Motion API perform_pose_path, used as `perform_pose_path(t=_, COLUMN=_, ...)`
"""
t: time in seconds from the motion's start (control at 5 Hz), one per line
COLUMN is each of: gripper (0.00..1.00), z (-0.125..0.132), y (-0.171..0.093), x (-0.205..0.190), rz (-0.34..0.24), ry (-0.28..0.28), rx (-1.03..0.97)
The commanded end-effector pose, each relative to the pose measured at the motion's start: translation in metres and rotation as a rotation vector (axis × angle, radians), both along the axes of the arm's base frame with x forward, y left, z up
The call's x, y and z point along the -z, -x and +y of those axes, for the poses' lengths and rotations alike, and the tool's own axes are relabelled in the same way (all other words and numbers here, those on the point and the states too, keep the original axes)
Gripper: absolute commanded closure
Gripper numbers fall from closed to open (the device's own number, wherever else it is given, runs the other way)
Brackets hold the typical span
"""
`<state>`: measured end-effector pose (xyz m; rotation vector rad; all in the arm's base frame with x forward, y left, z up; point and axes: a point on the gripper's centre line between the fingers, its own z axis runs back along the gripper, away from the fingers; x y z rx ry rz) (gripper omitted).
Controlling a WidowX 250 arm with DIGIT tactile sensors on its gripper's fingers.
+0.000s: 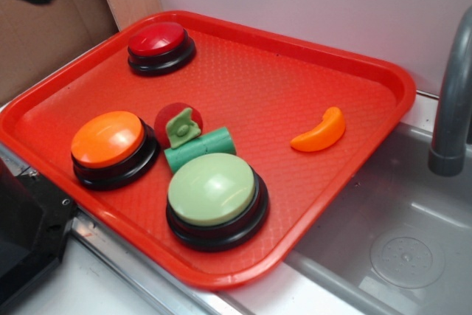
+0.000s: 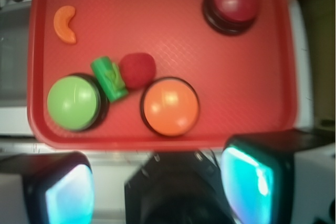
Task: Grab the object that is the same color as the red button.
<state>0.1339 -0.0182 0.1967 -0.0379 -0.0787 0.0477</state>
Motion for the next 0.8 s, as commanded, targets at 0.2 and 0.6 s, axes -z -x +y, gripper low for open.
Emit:
perform_pose_path(t=0.2, gripper=0.00, z=-0.020, y=-0.075, x=0.116, rz=-0.108, ry=0.005, rx=0.068)
perform_pose_path(t=0.6, gripper=0.00, z=-0.017, y=-0.091, x=0.163, rz=-0.037, ry=0.042, rx=0.096)
